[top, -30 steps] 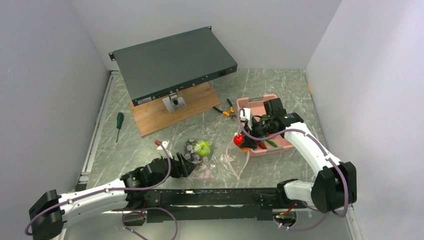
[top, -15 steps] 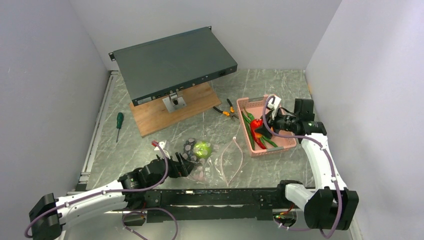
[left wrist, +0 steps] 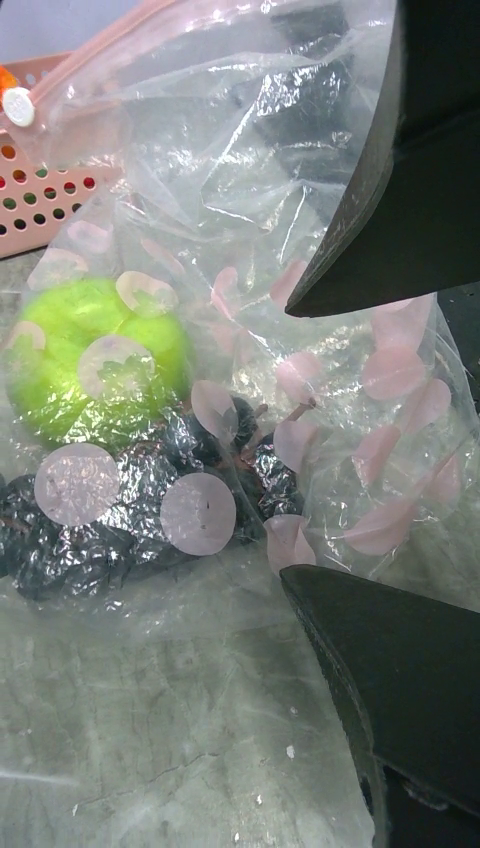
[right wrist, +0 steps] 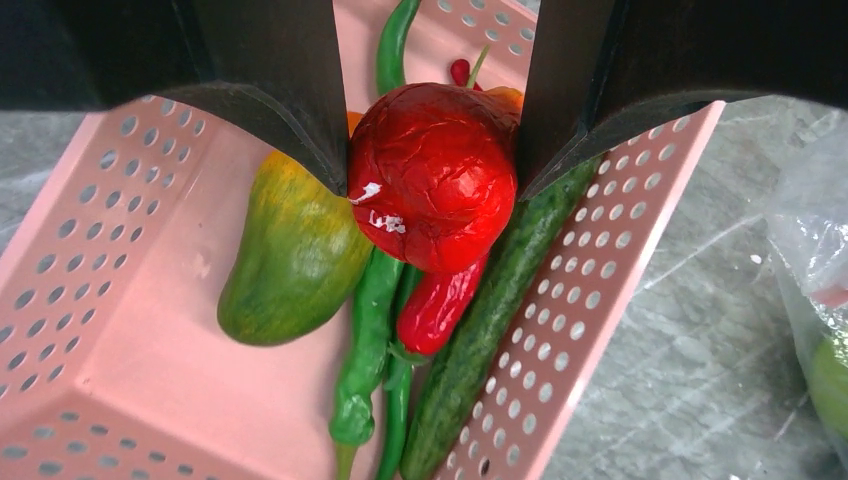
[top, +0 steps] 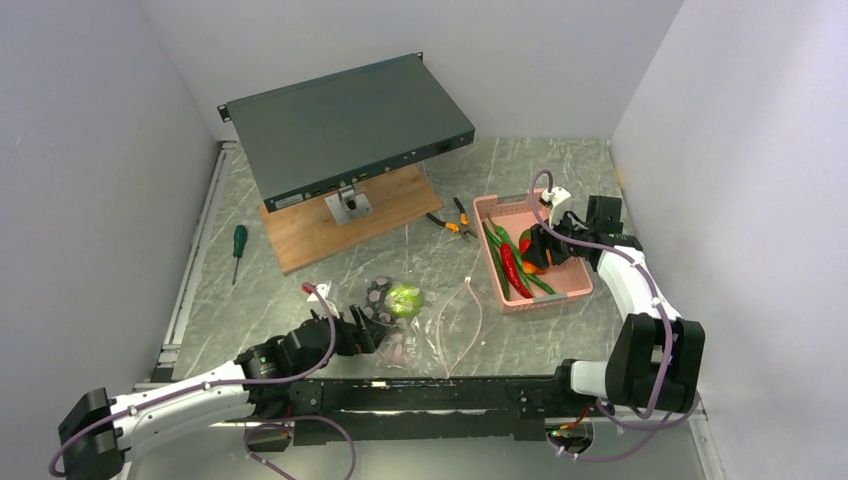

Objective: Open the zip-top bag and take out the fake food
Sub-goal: Place the fake fruit in the bin.

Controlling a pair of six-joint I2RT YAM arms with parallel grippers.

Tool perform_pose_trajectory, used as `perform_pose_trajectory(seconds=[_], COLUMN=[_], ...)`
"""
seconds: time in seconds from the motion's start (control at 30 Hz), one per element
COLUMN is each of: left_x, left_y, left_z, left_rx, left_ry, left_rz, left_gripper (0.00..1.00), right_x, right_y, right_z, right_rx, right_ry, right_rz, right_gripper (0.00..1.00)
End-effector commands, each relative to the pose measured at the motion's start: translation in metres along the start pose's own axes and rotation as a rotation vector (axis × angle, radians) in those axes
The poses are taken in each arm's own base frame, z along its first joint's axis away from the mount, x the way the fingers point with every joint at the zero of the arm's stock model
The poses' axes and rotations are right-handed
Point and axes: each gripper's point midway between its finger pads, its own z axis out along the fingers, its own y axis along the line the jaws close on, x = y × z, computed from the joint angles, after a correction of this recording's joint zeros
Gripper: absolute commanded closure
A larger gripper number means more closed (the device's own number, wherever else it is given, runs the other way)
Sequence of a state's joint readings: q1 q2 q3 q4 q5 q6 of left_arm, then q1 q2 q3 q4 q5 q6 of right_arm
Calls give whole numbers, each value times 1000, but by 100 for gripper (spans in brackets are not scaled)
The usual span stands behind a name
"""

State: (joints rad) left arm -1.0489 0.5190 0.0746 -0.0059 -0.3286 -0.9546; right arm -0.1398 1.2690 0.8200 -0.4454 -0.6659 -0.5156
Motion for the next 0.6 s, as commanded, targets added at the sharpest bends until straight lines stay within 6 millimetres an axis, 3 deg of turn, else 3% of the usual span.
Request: perform_pose_trajectory(seconds=[0.0, 0.1, 0.27, 0.33, 0.47, 0.57], left_x=[-6, -7, -8, -8, -12, -16], left_y=[4, 5, 1, -2, -7, -11], left_z=[-2, -4, -6, -7, -10, -13], left_rx=[-16, -8, 20, 31, 45, 57], left_ry=[-30, -39, -38, -37, -34, -42], left_rz=[21, 20, 35, 41, 62, 82], left_gripper=[0, 0, 0, 0, 0, 0], right_x=[-14, -15, -24, -28, -37, -56], right_y=[-14, -15, -15, -14, -7, 7], right_z=[-4, -5, -14, -18, -28, -46], right_rx=[49, 61, 83, 88, 78, 43], right_ry=[-12, -15, -50, -68, -98, -153], right_rz=[-11, -19, -40, -56, -83, -154], right_gripper=[62, 40, 25, 4, 0, 0])
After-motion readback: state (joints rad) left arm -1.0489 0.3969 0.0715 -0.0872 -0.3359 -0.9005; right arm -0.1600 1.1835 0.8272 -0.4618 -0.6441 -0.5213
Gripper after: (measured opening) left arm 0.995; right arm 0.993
